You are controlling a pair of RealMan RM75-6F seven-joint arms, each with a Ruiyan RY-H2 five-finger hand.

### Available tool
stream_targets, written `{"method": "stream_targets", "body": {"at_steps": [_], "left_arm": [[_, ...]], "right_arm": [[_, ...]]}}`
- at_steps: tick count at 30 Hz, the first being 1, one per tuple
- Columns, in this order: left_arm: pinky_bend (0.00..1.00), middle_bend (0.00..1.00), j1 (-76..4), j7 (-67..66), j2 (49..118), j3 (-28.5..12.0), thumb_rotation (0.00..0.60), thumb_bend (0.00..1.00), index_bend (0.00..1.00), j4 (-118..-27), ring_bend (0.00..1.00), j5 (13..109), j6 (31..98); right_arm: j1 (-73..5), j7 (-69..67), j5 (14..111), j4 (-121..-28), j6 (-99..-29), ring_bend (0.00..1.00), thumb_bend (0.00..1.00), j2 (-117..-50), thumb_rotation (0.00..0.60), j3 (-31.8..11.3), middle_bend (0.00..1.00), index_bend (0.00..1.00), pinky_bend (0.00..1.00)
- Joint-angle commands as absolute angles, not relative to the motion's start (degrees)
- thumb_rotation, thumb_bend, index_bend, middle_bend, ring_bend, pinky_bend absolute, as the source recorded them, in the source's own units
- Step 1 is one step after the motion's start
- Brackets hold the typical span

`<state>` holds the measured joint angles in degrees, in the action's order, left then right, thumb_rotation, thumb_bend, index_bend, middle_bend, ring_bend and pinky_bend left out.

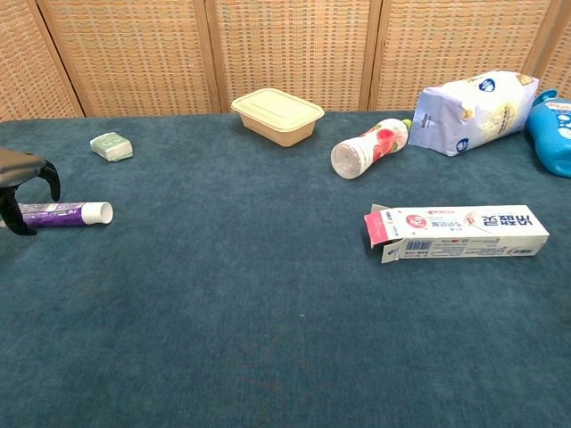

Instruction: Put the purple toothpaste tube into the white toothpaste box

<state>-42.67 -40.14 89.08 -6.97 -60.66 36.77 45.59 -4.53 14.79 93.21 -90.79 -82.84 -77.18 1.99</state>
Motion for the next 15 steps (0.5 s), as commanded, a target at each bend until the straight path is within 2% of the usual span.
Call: {"method": "stream_targets", "body": {"at_steps": [1, 5, 10, 15], "left_arm": [[0.09, 0.14, -42.8, -40.1, 89.5, -6.7, 0.600, 0.29, 0.35, -60.0, 0.05, 36.7, 45.4], [0.16, 0.22, -42.7, -39.8, 90.3, -6.5, 0.600, 0.34, 0.43, -58.8, 0.12, 37.0, 45.5], [0.26, 0.42, -41.8, -36.4, 92.4, -6.7, 0.600, 0.38, 0.58, -56.8, 0.28, 41.8, 49.7], [0.32, 0.51, -41.0, -33.5, 93.8, -6.7, 0.600, 0.42, 0.68, -54.7, 0.36, 45.7, 51.4]], "right_arm": [[-4.5, 14.8, 93.2, -90.8, -82.9, 0.00, 0.00, -77.2, 0.600, 2.0, 0.00, 0.03, 0.00], [-4.5, 14.7, 93.3, -90.8, -83.2, 0.00, 0.00, -77.2, 0.600, 1.9, 0.00, 0.03, 0.00], [-4.4, 14.8, 93.5, -90.7, -83.4, 0.00, 0.00, -77.3, 0.600, 1.9, 0.00, 0.03, 0.00], [-4.3, 14.8, 93.3, -90.8, -83.5, 0.00, 0.00, -77.2, 0.600, 1.9, 0.00, 0.03, 0.00]]}}
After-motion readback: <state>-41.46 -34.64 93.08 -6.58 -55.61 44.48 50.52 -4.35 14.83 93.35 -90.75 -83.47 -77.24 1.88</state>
